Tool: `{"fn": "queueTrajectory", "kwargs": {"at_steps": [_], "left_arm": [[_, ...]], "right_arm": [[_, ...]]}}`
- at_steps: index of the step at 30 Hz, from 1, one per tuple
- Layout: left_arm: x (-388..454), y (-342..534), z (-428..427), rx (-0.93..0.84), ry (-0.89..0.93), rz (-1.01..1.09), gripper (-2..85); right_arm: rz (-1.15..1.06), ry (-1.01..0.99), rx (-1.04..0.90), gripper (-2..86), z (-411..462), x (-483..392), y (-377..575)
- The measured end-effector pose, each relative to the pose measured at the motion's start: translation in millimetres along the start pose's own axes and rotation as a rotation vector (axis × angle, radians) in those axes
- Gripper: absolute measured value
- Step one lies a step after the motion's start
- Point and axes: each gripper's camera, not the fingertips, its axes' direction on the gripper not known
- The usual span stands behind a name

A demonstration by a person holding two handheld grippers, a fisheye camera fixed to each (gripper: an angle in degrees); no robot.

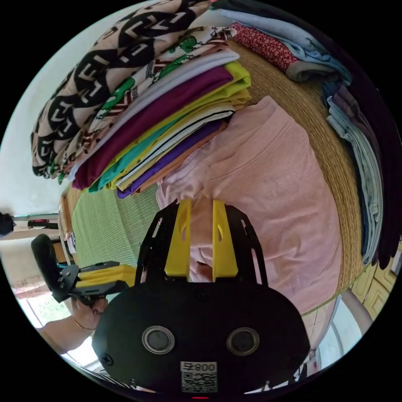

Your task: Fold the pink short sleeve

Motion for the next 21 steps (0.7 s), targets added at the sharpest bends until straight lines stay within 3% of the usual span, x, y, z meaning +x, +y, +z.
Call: {"fn": "queueTrajectory", "kwargs": {"at_steps": [6, 13, 21], "left_arm": [[-26, 13, 54, -0.022, 0.020, -0.040, 0.7], [-64, 37, 108, -0.014, 0.056, -0.046, 0.4], [-130, 87, 149, 0.058, 0.207, -0.022, 0.7]], "right_arm": [[0.065, 0.042, -0.004, 2.6, -23, 4, 26], [0.100, -0.125, 0.034, 1.3, -77, 28, 94], [0.014, -0.317, 0.069, 1.1, -146, -7, 218]]}}
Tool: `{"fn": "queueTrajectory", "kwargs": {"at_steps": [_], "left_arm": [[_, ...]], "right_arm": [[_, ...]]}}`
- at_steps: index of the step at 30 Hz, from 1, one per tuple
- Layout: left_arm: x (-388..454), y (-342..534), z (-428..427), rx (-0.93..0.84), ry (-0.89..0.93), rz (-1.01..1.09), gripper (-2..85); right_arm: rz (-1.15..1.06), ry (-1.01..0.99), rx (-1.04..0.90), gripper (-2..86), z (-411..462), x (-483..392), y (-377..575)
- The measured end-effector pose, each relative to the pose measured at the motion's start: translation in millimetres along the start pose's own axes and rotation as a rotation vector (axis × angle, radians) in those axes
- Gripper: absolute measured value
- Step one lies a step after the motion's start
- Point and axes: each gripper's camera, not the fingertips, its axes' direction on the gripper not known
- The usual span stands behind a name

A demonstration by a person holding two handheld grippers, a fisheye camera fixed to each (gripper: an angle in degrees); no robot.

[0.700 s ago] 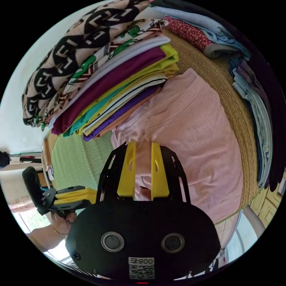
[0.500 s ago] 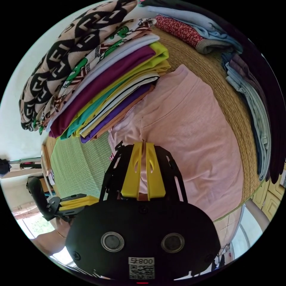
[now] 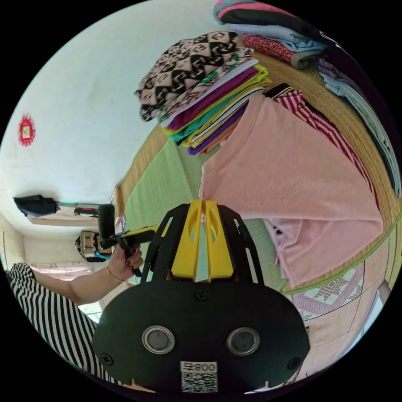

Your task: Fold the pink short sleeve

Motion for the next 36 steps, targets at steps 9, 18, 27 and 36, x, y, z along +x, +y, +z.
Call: {"fn": "queueTrajectory", "kwargs": {"at_steps": [9, 18, 27, 36], "left_arm": [[-101, 102, -23, 0.024, 0.139, 0.057, 5.1], [-256, 148, 37, -0.007, 0.263, -0.082, 10.1], [-405, 160, 173, -0.192, 0.164, -0.170, 11.4], [-506, 199, 266, -0.232, 0.030, -0.109, 6.3]], "right_arm": [[-0.052, -0.113, -0.075, 0.8, -43, -111, 181], [-0.052, -0.230, -0.136, 0.8, -104, -162, 287], [-0.034, -0.243, -0.119, 0.9, -166, -144, 328], [-0.026, -0.289, -0.133, 0.9, -206, -118, 360]]}}
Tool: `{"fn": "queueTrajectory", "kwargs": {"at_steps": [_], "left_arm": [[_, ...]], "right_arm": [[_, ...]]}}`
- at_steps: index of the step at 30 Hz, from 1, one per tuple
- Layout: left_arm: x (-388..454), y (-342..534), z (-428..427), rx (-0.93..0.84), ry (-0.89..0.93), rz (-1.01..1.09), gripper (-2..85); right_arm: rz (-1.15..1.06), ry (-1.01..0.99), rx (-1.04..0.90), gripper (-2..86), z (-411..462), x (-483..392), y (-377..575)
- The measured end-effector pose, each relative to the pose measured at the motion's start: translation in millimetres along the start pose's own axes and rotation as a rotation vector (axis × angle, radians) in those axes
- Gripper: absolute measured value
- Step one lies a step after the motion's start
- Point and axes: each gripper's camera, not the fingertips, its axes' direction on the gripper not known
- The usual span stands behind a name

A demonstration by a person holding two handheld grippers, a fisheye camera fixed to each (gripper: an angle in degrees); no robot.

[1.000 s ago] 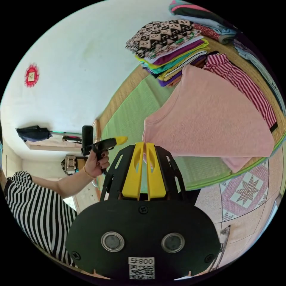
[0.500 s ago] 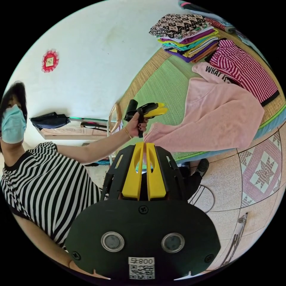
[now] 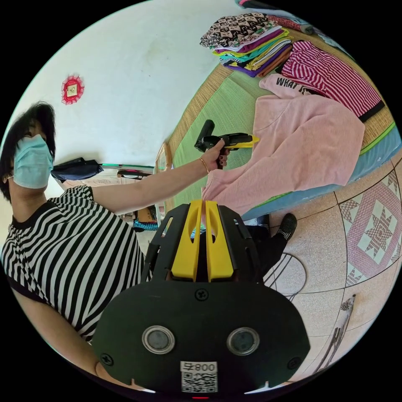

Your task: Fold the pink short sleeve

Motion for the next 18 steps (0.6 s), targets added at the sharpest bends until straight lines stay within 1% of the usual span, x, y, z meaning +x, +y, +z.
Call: {"fn": "queueTrajectory", "kwargs": {"at_steps": [5, 7, 8, 10, 14, 18], "left_arm": [[-67, 35, 39, 0.009, -0.015, 0.006, 1.7], [-107, 67, 44, 0.085, 0.095, 0.013, 1.1], [-117, 77, 44, 0.106, 0.121, 0.014, 1.0], [-156, 120, 38, 0.182, 0.216, 0.031, 0.7], [-217, 195, 17, 0.298, 0.312, 0.069, 0.6], [-293, 292, -9, 0.431, 0.336, 0.090, 0.5]], "right_arm": [[-0.014, -0.002, -0.016, 0.8, -27, 6, 16], [-0.020, -0.003, -0.016, 0.8, -37, 8, 20], [-0.024, -0.009, -0.017, 0.8, -44, 10, 22], [-0.028, -0.017, -0.012, 0.8, -55, 11, 24], [-0.080, -0.007, -0.016, 0.8, -83, 4, 23], [-0.120, -0.026, -0.023, 0.8, -102, 2, 19]]}}
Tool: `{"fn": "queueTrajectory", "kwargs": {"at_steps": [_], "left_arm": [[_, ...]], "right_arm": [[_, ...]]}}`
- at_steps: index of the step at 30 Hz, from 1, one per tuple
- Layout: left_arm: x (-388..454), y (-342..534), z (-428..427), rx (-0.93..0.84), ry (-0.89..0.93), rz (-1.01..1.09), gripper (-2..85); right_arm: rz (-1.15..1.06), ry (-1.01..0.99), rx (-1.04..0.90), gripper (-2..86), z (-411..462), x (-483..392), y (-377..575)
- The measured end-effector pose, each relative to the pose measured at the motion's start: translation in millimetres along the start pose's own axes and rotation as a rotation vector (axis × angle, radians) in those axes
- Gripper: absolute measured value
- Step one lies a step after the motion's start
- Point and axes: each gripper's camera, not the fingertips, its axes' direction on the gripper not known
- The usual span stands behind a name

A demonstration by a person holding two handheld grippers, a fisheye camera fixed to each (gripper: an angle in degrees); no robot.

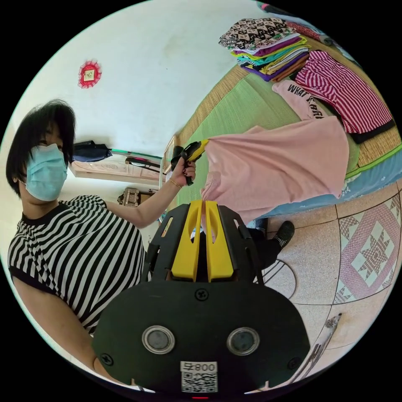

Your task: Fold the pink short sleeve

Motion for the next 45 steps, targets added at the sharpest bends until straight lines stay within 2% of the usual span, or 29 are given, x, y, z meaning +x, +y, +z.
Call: {"fn": "queueTrajectory", "kwargs": {"at_steps": [10, 15, 25, 34, 38, 45], "left_arm": [[-129, 219, -158, 0.297, 0.132, 0.060, 0.5], [-142, 341, -223, 0.435, 0.165, 0.175, 0.5], [-109, 611, -344, 0.653, 0.025, 0.443, 0.5], [-47, 743, -401, 0.684, -0.101, 0.760, 0.5], [-17, 794, -424, 0.722, -0.134, 0.903, 0.5], [51, 893, -454, 0.785, -0.322, 1.200, 0.5]], "right_arm": [[-0.206, -0.063, -0.026, 0.8, -28, -11, -8], [-0.351, -0.111, -0.004, 0.8, -56, -37, 15], [-0.645, -0.127, 0.169, 0.7, -173, -123, 69], [-0.887, -0.020, 0.378, 0.6, -275, -227, 115], [-0.990, -0.046, 0.488, 0.6, -318, -266, 139], [-1.185, -0.028, 0.669, 0.7, -363, -331, 181]]}}
